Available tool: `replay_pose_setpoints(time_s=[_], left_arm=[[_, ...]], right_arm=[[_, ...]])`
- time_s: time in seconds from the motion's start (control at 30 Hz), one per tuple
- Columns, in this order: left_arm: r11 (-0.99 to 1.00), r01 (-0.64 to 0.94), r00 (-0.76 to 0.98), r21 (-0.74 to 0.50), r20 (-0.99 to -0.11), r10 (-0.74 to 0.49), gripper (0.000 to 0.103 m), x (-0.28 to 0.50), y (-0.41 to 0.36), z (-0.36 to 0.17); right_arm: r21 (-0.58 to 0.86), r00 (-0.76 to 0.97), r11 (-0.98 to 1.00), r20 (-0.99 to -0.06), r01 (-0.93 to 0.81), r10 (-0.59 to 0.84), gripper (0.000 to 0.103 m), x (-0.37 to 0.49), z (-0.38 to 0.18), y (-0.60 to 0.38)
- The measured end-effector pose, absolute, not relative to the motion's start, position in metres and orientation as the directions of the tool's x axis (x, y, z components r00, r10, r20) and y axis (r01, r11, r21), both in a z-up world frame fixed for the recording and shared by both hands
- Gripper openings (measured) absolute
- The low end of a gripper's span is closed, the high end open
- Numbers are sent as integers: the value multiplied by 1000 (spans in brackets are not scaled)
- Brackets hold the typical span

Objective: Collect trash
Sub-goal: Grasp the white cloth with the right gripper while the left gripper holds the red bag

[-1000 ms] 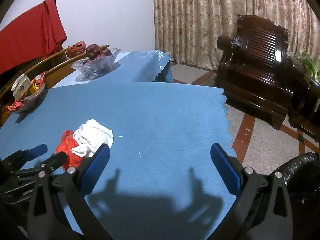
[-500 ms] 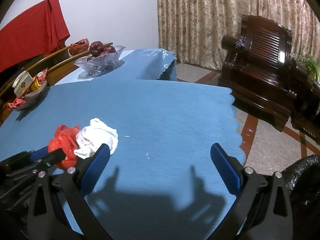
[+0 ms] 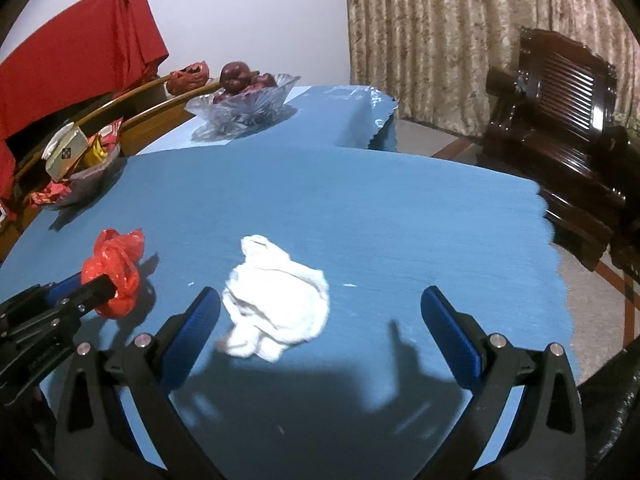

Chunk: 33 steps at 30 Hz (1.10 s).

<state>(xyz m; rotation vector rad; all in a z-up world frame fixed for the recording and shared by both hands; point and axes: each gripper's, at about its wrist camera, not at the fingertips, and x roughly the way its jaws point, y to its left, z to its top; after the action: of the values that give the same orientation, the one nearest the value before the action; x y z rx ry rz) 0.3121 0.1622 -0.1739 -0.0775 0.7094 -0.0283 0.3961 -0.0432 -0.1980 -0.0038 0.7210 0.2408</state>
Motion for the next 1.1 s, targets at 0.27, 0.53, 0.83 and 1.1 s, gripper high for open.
replay_pose_setpoints(time_s=[0.27, 0.53, 0.83, 1.1], left_arm=[[996, -19, 757, -90, -652, -44, 31, 315, 175, -180], [995, -26, 753, -97, -656, -44, 31, 317, 177, -181], [995, -21, 756, -93, -653, -45, 31, 309, 173, -174], [996, 6, 768, -84, -638, -59, 31, 294, 152, -156]], right_arm=[[66, 690, 969, -691, -238, 216, 90, 413, -206, -20], [86, 609, 958, -755, -275, 243, 49, 423, -220, -8], [130, 599, 945, -745, -300, 293, 20, 407, -215, -13], [141, 645, 948, -703, -286, 299, 20, 380, -187, -37]])
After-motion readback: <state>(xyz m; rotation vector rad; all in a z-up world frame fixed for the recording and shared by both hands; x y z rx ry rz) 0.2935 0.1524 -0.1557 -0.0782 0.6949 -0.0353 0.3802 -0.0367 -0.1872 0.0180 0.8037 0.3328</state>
